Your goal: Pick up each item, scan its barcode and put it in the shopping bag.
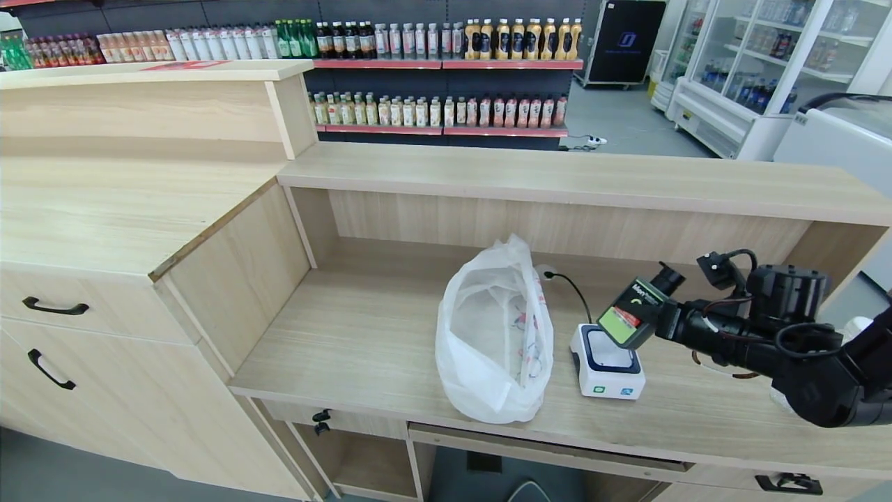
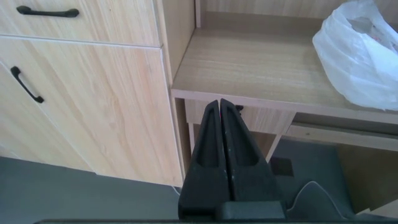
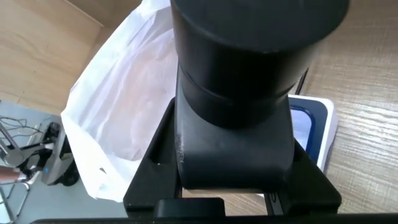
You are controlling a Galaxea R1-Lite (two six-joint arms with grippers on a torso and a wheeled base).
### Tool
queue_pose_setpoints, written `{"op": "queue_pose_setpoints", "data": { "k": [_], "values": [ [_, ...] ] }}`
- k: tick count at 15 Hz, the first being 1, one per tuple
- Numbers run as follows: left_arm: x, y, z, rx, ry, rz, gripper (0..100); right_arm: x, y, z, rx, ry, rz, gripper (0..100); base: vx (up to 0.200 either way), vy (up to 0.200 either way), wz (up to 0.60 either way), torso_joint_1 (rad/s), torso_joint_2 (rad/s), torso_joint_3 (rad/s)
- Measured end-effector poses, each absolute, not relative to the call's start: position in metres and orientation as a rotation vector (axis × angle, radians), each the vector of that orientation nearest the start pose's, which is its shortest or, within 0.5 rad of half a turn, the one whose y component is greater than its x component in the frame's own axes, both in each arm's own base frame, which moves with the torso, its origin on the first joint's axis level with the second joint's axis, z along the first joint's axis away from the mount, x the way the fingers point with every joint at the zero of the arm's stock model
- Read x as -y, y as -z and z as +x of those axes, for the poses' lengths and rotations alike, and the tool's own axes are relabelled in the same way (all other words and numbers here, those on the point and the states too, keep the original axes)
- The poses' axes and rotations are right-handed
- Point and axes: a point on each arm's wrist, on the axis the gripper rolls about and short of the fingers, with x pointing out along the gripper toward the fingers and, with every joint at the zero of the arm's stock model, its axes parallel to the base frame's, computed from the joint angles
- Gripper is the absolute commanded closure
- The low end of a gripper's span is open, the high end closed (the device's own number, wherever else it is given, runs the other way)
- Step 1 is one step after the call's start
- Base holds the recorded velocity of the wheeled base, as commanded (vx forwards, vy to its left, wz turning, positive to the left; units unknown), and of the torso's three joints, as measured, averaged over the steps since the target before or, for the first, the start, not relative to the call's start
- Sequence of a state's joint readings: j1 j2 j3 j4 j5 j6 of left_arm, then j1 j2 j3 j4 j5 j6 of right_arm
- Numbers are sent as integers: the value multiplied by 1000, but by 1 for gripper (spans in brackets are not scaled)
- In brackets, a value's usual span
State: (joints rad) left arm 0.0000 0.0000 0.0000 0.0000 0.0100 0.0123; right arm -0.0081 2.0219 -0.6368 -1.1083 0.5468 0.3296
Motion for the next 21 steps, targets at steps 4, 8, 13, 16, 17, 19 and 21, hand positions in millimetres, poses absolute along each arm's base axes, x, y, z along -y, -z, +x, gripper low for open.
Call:
{"op": "queue_pose_setpoints", "data": {
  "k": [4,8,13,16,17,19,21],
  "values": [
    [0,-75,-23,0,-10,12,100,-16,-80,340,-355,-417,384,100,0,0,0,0,0,0],
    [0,-75,-23,0,-10,12,100,-24,-75,341,-372,-409,409,100,0,0,0,0,0,0],
    [0,-75,-23,0,-10,12,100,-29,-79,351,-327,-428,420,100,0,0,0,0,0,0],
    [0,-75,-23,0,-10,12,100,-36,-80,356,-279,-456,406,100,0,0,0,0,0,0],
    [0,-75,-23,0,-10,12,100,-38,-78,357,-277,-460,401,100,0,0,0,0,0,0],
    [0,-75,-23,0,-10,12,100,-40,-73,359,-276,-461,368,100,0,0,0,0,0,0],
    [0,-75,-23,0,-10,12,100,-41,-67,361,-283,-463,350,100,0,0,0,0,0,0]
  ]
}}
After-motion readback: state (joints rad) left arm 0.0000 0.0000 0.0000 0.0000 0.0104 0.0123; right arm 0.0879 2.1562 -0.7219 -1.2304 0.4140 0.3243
